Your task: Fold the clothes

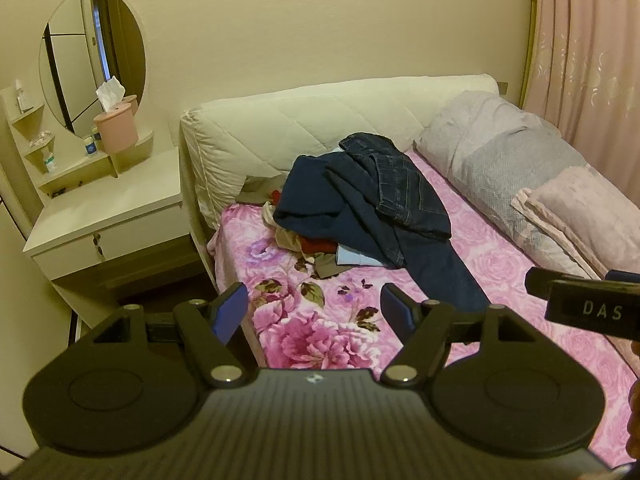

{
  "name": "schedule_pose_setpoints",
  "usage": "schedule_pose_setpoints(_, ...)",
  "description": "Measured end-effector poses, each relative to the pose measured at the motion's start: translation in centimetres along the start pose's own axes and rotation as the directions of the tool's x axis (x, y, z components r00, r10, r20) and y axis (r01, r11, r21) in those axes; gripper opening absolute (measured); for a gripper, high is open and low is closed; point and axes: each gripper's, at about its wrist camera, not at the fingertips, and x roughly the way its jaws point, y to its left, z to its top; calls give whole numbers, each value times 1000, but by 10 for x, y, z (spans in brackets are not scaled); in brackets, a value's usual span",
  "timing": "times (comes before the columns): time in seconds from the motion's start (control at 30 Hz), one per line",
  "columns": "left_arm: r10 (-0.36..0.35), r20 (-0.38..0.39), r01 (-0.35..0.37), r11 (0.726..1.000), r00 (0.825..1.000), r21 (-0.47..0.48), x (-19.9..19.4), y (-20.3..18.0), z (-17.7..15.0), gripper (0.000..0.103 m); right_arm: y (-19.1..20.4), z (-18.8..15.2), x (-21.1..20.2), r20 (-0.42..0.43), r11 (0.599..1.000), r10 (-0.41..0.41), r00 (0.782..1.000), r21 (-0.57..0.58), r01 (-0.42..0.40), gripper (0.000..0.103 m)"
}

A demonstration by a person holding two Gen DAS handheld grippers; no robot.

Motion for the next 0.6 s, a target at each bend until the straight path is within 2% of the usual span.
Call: schedule_pose_setpoints(0.6,-8,1,8,1000,1000,-4,-5,1,1,70,1,6,-12,34,1000,1,999,-1,-1,102)
